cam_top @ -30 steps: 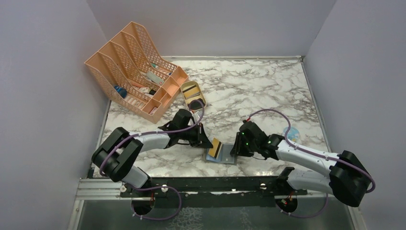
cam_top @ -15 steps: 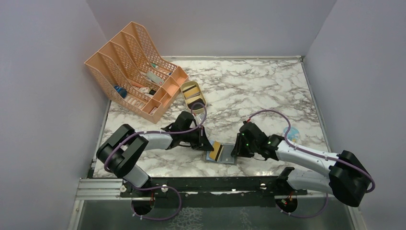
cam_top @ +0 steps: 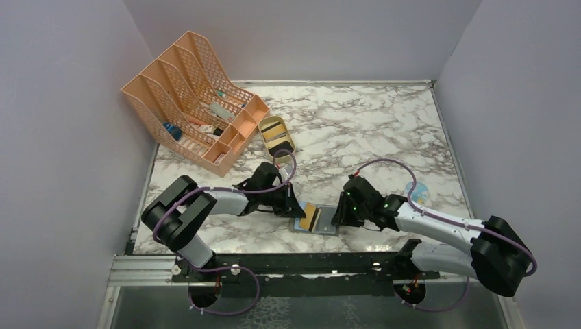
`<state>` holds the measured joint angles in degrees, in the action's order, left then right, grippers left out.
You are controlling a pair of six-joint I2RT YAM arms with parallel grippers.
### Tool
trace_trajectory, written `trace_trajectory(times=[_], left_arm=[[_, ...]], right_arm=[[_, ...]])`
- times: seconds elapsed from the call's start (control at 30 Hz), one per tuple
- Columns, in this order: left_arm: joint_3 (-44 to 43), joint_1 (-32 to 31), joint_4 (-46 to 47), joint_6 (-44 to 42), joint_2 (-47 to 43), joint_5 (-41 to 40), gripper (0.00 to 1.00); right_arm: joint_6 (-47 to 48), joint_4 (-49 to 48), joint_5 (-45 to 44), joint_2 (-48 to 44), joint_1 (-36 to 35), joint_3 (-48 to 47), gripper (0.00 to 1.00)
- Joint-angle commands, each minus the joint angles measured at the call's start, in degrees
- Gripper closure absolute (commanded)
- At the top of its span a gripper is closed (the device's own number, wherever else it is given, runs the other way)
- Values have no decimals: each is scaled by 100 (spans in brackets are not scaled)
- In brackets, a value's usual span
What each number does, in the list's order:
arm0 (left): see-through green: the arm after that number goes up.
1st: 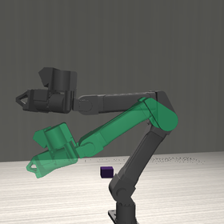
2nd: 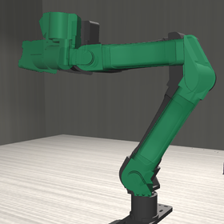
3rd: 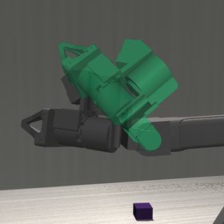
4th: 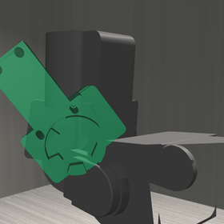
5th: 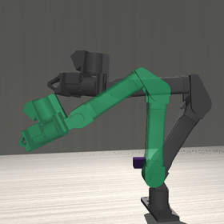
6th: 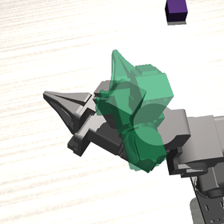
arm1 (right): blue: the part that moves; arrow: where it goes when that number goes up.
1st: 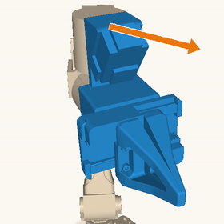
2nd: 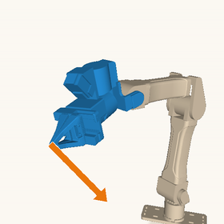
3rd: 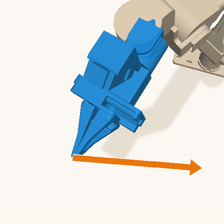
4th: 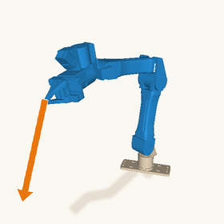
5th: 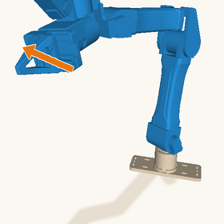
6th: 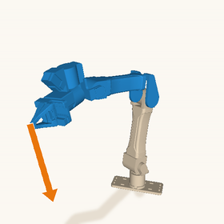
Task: Put the credit cards into the card holder
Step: Insert the credit card into the card holder.
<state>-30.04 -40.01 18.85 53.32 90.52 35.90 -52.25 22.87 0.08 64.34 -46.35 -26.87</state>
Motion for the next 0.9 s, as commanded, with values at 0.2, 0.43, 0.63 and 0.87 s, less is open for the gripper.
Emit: trace_trajectory(times=[0.2,0.43,0.63,0.87], left_arm=[[95,-206,110,349,167,-662,100],[56,-368,295,575,315,-847,100],[69,-416,330,587,365,-1074,100],[70,-484,343,660,330,-1362,100]], right_arm=[[-56,-79,3,-168,-23,190,71],[-66,-127,22,-254,-23,274,71],[-95,-194,111,-293,-23,331,71],[-147,-356,229,-312,-23,468,71]])
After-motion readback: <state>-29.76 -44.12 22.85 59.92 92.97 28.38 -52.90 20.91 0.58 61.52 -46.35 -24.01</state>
